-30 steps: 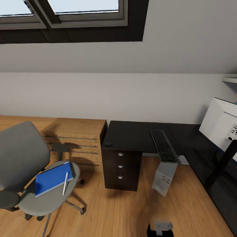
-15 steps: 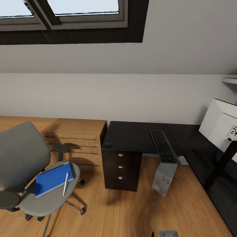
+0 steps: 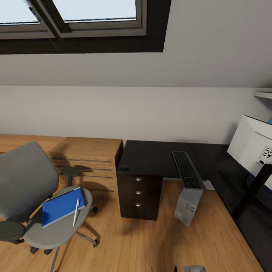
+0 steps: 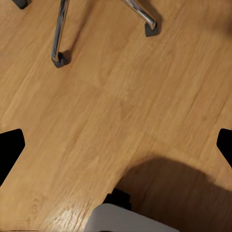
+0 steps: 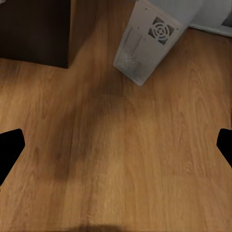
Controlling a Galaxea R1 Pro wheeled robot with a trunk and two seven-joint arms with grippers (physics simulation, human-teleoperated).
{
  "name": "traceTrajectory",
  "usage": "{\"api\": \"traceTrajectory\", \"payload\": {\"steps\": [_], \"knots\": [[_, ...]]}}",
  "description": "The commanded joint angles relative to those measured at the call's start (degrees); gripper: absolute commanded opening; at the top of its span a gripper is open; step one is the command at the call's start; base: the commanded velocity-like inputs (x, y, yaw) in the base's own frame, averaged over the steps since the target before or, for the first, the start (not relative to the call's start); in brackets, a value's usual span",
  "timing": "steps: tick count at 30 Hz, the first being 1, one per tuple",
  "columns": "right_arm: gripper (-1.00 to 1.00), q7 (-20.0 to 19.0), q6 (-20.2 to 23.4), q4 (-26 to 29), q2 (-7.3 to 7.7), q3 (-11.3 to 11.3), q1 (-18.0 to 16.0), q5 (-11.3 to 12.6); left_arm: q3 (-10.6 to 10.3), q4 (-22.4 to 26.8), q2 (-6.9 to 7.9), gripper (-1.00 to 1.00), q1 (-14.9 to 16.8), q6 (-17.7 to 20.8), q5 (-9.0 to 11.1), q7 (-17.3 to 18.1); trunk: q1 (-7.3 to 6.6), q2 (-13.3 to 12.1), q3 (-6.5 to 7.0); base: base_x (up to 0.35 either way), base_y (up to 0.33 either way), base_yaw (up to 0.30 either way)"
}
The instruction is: In the bedroom, organize the workspace by keeping the computer under the desk, ensuring the monitor is on the desk, placing the keyboard on the desk next to the monitor, placing the mouse on the desk next to the keyboard, moving the folder from the swivel chair onto the desk next to the mouse, stacking the notebook on top of the folder with the pen on top of the notebook, and positioning the swivel chair next to the desk.
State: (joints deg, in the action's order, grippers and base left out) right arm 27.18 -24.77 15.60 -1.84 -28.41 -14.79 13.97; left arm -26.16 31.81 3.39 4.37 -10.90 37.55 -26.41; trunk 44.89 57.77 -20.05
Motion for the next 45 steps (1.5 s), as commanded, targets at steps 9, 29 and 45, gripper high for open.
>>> {"api": "traceTrajectory", "payload": {"steps": [9,29,45], "knots": [[1.00,0.3,-7.3,-3.1,-0.21,0.0,-0.1,0.5,0.2,0.1,0.17,1.00,0.1,-0.4,0.6,-0.5,-1.98,-3.6,1.56,-0.005,0.000,0.000],[1.00,0.3,-8.1,-3.5,-0.41,-0.1,-0.1,0.5,0.2,0.1,0.07,1.00,0.1,-0.3,0.6,-0.7,-6.37,-11.6,5.15,-0.271,-0.053,0.000],[1.00,0.3,-7.9,-3.5,-0.45,-0.2,-0.1,0.4,0.2,0.1,0.05,1.00,0.1,-0.4,0.6,-0.8,-9.89,-18.0,8.02,-0.335,-0.071,0.000]]}}
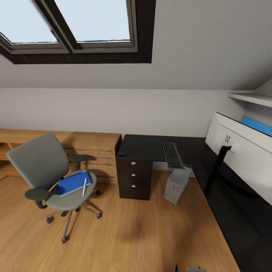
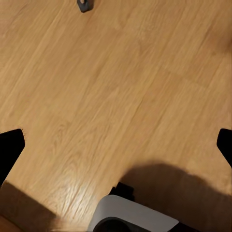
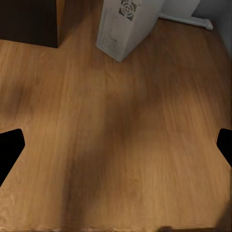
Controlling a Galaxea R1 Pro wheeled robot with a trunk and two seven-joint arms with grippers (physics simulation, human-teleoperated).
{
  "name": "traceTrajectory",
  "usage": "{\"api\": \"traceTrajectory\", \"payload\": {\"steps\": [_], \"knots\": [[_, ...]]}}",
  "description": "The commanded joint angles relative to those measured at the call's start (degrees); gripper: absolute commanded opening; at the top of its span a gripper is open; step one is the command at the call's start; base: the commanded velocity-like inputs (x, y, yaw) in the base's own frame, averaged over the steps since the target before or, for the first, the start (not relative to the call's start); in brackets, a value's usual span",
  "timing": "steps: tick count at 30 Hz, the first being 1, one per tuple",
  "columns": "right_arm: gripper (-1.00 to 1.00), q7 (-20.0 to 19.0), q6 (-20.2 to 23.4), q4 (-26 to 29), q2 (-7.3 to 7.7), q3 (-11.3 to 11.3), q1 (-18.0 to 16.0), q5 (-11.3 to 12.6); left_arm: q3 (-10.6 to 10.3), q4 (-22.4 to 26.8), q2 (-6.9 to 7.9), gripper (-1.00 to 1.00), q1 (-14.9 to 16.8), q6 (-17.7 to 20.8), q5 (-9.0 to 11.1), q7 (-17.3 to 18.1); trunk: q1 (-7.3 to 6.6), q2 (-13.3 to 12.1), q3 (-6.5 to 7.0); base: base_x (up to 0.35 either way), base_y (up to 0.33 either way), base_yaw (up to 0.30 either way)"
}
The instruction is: In the bedroom, organize the workspace by keeping the computer under the desk, ensuring the monitor is on the desk, placing the keyboard on the desk next to the monitor, placing the mouse on the desk next to the keyboard, moving the folder from the swivel chair onto the desk next to the mouse, stacking the notebook on top of the folder with the pen on top of the notebook, and positioning the swivel chair next to the desk.
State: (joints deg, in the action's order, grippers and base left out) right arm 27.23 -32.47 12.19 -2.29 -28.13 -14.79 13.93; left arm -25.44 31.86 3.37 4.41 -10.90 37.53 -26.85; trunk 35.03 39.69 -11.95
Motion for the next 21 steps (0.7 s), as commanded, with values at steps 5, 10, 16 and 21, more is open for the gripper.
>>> {"api": "traceTrajectory", "payload": {"steps": [5,10,16,21], "knots": [[1.00,0.2,-0.1,-0.1,-0.06,-0.6,-0.1,0.5,-0.5,0.0,0.10,1.00,0.1,-0.3,0.6,-0.3,-1.13,-1.9,0.82,-0.335,-0.071,0.000],[1.00,0.3,-0.1,0.0,-0.04,-0.6,-0.1,0.5,-0.5,0.0,0.15,1.00,0.1,-0.4,0.6,-0.3,-2.22,-4.0,1.71,-0.335,-0.071,0.000],[1.00,0.3,0.0,0.0,0.00,-0.5,-0.1,0.5,-0.5,0.0,0.11,1.00,0.1,-0.3,0.6,-0.3,-3.54,-6.4,2.79,-0.335,-0.073,0.000],[1.00,0.2,0.0,-0.1,-0.05,-0.5,-0.1,0.5,-0.5,0.0,0.00,1.00,0.1,-0.3,0.6,-0.4,-4.64,-8.4,3.69,-0.309,-0.170,0.000]]}}
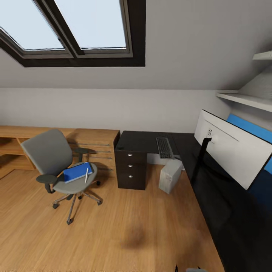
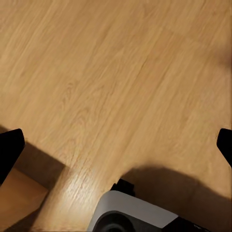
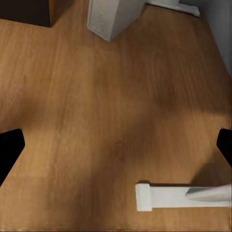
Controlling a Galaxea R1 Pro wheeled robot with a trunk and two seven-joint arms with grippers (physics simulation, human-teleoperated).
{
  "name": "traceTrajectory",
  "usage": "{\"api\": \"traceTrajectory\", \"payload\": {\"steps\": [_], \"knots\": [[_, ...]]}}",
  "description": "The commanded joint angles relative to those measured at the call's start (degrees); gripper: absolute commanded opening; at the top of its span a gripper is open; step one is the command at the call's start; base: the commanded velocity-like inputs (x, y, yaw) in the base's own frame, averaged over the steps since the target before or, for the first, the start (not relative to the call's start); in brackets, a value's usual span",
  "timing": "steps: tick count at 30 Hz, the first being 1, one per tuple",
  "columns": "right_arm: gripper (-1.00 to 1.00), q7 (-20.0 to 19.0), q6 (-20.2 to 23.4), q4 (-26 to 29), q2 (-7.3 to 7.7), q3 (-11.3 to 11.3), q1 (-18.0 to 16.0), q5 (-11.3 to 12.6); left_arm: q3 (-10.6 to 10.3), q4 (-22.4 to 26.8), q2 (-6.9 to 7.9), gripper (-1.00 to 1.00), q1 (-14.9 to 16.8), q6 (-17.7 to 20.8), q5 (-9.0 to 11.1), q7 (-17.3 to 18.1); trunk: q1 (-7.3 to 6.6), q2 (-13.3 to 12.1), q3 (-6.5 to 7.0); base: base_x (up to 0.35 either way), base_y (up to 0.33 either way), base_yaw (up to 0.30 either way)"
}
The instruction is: In the bedroom, organize the workspace by keeping the computer under the desk, ensuring the monitor is on the desk, placing the keyboard on the desk next to the monitor, placing the mouse on the desk next to the keyboard, moving the folder from the swivel chair onto the desk next to the mouse, stacking the notebook on top of the folder with the pen on top of the notebook, and positioning the swivel chair next to the desk.
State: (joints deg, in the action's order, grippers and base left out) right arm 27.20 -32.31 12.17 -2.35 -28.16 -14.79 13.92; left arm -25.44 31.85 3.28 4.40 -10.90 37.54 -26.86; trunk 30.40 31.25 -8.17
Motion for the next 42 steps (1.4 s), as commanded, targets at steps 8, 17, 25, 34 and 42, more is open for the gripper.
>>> {"api": "traceTrajectory", "payload": {"steps": [8,17,25,34,42], "knots": [[1.00,0.2,-0.1,0.0,0.04,-0.5,-0.1,0.5,-0.5,0.1,0.06,1.00,0.1,-0.4,0.6,-0.4,-1.77,-3.1,1.34,-0.282,-0.232,0.000],[1.00,0.2,-0.2,0.0,0.03,-0.5,-0.1,0.5,-0.5,0.1,0.06,1.00,0.1,-0.4,0.6,-0.3,-3.75,-6.7,2.95,-0.279,-0.238,0.000],[1.00,0.1,-0.1,0.0,0.04,-0.5,-0.1,0.5,-0.5,0.1,0.06,1.00,0.1,-0.4,0.6,-0.3,-4.62,-8.3,3.67,-0.279,-0.239,0.000],[1.00,0.0,-0.1,0.0,0.04,-0.5,-0.1,0.5,-0.6,0.1,0.06,1.00,0.1,-0.4,0.5,-0.3,-4.62,-8.3,3.67,-0.276,-0.239,0.000],[1.00,-0.7,-0.2,-0.6,0.10,-0.5,-0.1,0.5,-0.6,0.1,0.07,1.00,0.0,-0.5,0.5,-0.3,-4.62,-8.3,3.67,-0.249,-0.228,0.000]]}}
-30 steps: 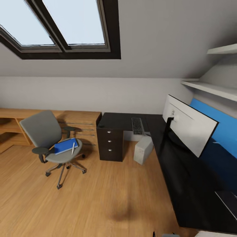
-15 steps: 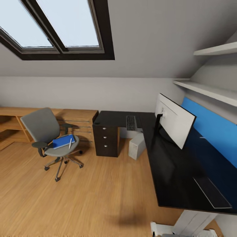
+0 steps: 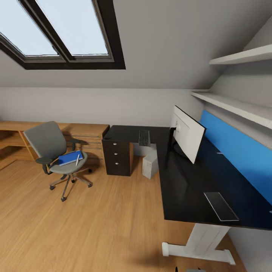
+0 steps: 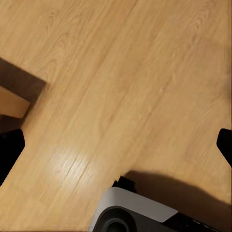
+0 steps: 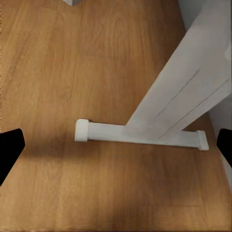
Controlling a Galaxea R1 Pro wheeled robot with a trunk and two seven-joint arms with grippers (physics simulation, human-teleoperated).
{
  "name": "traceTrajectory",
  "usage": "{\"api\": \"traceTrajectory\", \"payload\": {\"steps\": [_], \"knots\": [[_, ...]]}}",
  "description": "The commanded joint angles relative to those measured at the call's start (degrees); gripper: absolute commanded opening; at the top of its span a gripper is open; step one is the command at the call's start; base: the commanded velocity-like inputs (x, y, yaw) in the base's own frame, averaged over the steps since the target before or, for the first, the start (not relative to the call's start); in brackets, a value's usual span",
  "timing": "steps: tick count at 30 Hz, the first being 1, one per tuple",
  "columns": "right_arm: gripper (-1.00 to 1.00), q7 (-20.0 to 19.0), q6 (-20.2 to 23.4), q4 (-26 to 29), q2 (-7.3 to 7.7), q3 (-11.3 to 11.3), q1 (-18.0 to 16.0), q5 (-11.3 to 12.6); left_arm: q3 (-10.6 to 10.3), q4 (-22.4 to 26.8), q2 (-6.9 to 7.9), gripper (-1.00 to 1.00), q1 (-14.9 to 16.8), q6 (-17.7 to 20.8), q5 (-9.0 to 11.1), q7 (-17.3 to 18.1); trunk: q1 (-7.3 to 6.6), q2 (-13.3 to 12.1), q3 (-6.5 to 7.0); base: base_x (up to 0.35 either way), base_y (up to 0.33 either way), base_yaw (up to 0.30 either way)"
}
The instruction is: In the bedroom, organize the workspace by keeping the computer under the desk, ensuring the monitor is on the desk, placing the keyboard on the desk next to the monitor, placing the mouse on the desk next to the keyboard, moving the folder from the swivel chair onto the desk next to the mouse, stacking the notebook on top of the folder with the pen on top of the notebook, and positioning the swivel chair next to the desk.
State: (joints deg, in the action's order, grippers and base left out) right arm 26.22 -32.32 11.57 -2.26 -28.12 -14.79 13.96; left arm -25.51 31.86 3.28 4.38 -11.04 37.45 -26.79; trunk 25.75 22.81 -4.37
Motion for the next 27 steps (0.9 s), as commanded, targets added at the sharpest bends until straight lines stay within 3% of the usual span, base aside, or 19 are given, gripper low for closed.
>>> {"api": "traceTrajectory", "payload": {"steps": [1,12,27], "knots": [[1.00,0.0,-0.2,-0.1,0.00,-0.5,-0.1,0.5,-0.5,0.0,0.10,1.00,0.1,-0.4,0.6,-0.4,0.03,0.1,-0.13,-0.126,-0.124,0.000],[1.00,-1.3,-0.3,-0.2,0.37,-0.1,-0.1,0.5,-0.3,0.0,0.12,1.00,0.1,-3.0,0.8,-0.2,0.03,0.1,-0.13,-0.020,-0.058,0.000],[1.00,-1.3,-0.3,-0.2,0.33,-0.1,-0.1,0.5,-0.4,-0.1,0.07,1.00,0.1,-3.1,0.8,-0.1,0.03,0.1,-0.13,0.000,-0.301,0.000]]}}
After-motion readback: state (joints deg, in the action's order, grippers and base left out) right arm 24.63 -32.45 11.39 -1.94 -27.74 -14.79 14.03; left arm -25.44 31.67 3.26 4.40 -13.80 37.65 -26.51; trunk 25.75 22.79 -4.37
